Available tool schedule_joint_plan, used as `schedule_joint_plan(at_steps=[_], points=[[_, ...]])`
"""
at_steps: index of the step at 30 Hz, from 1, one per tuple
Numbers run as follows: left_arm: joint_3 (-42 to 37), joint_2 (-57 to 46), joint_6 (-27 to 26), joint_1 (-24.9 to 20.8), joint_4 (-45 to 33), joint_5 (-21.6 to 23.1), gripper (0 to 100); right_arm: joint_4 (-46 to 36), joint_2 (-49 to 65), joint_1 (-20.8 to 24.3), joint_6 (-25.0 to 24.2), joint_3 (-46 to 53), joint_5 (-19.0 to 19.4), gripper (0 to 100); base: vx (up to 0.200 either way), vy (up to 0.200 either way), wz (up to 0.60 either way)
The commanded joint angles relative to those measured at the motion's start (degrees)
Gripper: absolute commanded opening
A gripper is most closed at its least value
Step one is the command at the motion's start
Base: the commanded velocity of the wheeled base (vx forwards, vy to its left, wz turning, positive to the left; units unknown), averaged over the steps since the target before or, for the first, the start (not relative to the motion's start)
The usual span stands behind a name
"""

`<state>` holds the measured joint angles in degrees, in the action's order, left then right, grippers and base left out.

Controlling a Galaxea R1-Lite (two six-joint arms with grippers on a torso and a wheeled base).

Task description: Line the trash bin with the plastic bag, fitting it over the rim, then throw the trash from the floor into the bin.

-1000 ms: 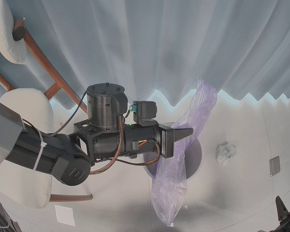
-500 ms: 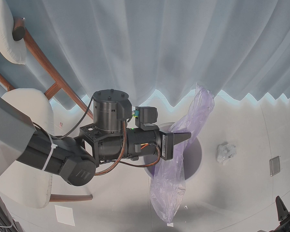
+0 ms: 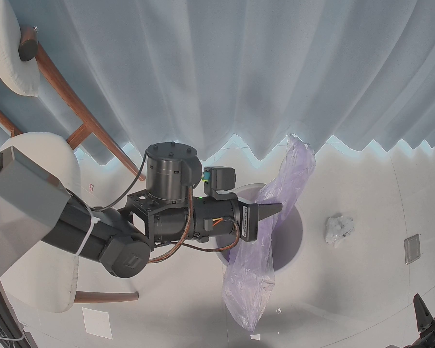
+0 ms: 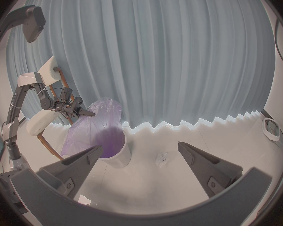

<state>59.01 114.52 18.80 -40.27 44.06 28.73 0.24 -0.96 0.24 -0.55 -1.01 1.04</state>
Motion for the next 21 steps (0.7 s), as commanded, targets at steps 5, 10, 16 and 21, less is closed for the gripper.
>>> schedule_joint_plan(at_steps=[5,10,16,21], points=[[0.1,1.8,0.1,0.4,0.9,0.3,0,0.0,1.0,0.0,0.0,1.0,0.0,100,0.0,0.0,0.0],[0.7,2.6,0.1,0.4,1.0,0.3,0,0.0,1.0,0.0,0.0,1.0,0.0,100,0.0,0.0,0.0],[0.7,3.9,0.1,0.4,1.7,0.4,0,0.0,1.0,0.0,0.0,1.0,0.0,100,0.0,0.0,0.0],[1.5,4.7,0.1,0.5,1.7,0.2,0,0.0,1.0,0.0,0.0,1.0,0.0,100,0.0,0.0,0.0]])
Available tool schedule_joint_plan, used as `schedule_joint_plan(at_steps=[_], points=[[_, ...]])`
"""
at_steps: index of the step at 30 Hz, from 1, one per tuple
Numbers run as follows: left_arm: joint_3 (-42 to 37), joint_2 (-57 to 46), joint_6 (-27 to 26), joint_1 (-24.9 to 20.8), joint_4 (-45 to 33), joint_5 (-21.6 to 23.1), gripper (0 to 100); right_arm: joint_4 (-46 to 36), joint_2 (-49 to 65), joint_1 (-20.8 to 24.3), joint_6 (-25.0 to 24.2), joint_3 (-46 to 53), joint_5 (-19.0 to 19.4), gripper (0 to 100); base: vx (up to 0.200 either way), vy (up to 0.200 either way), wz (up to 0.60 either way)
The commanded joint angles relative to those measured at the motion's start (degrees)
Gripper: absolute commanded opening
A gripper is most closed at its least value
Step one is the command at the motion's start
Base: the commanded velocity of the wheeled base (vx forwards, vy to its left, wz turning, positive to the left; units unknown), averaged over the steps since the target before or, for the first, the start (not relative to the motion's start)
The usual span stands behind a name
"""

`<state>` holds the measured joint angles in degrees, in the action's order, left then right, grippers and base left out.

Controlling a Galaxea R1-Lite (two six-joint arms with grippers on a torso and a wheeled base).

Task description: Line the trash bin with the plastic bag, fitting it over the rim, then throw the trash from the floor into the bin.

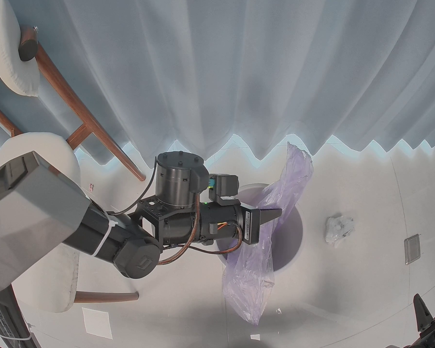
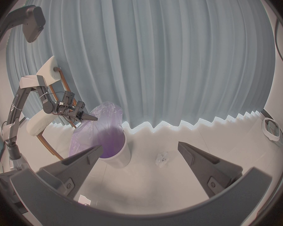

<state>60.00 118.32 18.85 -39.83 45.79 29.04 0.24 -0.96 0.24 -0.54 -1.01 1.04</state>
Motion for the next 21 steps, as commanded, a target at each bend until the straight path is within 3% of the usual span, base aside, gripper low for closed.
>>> schedule_joint_plan(at_steps=[1,21], points=[[0.6,0.9,0.0,0.2,0.0,-0.1,0,0.0,1.0,0.0,0.0,1.0,0.0,100,0.0,0.0,0.0],[2.4,4.9,0.0,0.3,0.5,-0.1,0,0.0,1.0,0.0,0.1,1.0,0.0,100,0.0,0.0,0.0]])
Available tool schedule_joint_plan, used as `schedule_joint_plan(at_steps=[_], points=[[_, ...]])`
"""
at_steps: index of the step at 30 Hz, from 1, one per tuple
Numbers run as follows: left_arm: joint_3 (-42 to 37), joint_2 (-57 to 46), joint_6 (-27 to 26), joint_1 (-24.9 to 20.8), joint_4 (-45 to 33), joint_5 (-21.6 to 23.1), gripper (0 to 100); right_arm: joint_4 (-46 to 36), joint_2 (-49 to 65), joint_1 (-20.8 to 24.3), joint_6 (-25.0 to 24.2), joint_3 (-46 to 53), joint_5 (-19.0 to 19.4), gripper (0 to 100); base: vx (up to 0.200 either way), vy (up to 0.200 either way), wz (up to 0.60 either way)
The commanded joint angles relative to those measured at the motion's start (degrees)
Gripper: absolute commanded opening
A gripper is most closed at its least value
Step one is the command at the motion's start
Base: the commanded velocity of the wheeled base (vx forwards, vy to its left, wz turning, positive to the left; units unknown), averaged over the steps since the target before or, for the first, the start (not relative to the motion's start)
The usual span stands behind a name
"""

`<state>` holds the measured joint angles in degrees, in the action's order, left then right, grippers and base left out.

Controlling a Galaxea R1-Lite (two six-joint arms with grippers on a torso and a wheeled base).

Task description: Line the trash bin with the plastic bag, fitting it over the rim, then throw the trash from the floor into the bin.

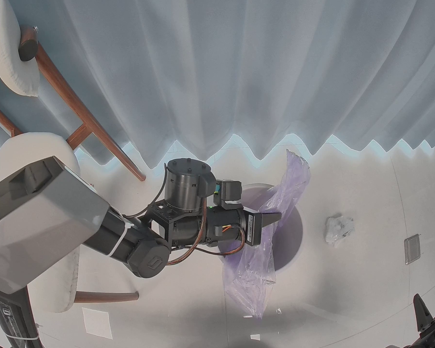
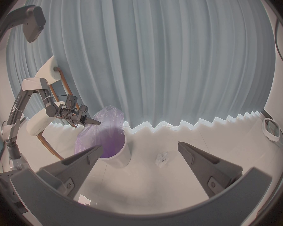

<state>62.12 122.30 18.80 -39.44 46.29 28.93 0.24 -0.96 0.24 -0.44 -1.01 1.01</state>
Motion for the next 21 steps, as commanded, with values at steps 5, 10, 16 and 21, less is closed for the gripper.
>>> schedule_joint_plan(at_steps=[5,10,16,21], points=[[1.0,2.2,0.1,0.0,0.6,0.1,0,0.0,1.0,0.0,0.0,1.0,0.0,100,0.0,0.0,0.0],[1.2,3.0,0.0,0.1,0.6,0.2,0,0.0,1.0,0.0,0.1,1.0,0.0,100,0.0,0.0,0.0],[1.2,4.5,0.1,0.2,1.2,0.2,0,0.0,1.0,0.0,0.1,1.0,0.0,100,0.0,0.0,0.0],[1.2,4.7,-0.3,0.0,1.2,-0.2,0,0.0,1.0,0.0,-0.1,1.0,0.0,100,0.0,0.0,0.0]])
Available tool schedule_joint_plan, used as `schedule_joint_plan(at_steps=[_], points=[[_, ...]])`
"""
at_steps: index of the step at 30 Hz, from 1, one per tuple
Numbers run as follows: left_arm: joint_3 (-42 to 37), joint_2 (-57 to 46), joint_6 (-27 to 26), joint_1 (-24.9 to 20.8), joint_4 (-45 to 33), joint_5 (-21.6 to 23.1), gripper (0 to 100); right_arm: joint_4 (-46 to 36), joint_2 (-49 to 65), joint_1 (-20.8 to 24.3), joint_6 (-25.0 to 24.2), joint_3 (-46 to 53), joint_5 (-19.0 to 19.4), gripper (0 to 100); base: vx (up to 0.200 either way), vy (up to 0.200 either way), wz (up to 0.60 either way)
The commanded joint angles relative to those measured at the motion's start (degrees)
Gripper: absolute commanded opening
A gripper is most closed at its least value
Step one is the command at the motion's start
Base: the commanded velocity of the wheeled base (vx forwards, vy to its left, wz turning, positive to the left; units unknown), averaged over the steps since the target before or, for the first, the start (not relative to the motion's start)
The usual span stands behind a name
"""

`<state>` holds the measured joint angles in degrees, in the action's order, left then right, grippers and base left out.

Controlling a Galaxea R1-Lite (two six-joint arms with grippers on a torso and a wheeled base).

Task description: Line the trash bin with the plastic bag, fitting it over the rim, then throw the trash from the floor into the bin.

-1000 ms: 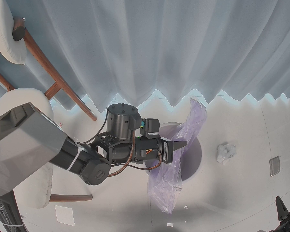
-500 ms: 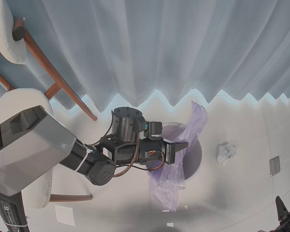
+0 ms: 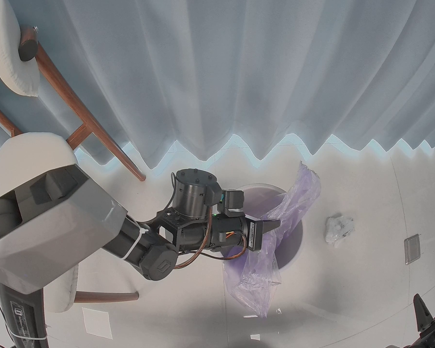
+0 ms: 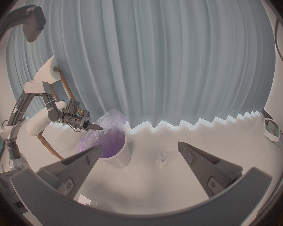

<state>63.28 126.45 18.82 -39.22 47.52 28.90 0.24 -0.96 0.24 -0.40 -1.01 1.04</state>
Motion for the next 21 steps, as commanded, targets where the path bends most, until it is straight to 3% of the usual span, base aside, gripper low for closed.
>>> schedule_joint_plan(at_steps=[1,5,9,12,13,15,21], points=[[0.4,0.5,-0.3,-0.5,-0.1,-0.3,0,0.0,1.0,0.0,0.0,1.0,0.0,100,0.0,0.0,0.0],[0.9,0.2,-0.5,-0.9,-0.8,-1.5,0,0.0,1.0,0.0,0.0,1.0,0.0,100,0.0,0.0,0.0],[1.1,0.1,-5.2,-1.1,-4.5,-4.6,0,0.0,1.0,0.0,0.0,1.0,0.0,100,0.0,0.0,0.0],[1.4,0.1,-8.8,-1.5,-8.1,-10.1,0,0.0,1.0,0.0,0.0,1.0,0.0,100,0.0,0.0,0.0],[1.4,0.1,-8.8,-1.5,-8.1,-10.1,0,0.0,1.0,0.0,0.0,1.0,0.0,100,0.0,0.0,0.0],[3.3,0.1,-9.2,-3.6,-11.5,-16.7,0,0.0,1.0,0.0,0.0,1.0,0.0,100,0.0,0.0,0.0],[5.4,0.5,-9.2,-5.2,-12.6,-21.3,0,0.0,1.0,0.0,0.0,1.0,0.0,100,0.0,0.0,0.0]])
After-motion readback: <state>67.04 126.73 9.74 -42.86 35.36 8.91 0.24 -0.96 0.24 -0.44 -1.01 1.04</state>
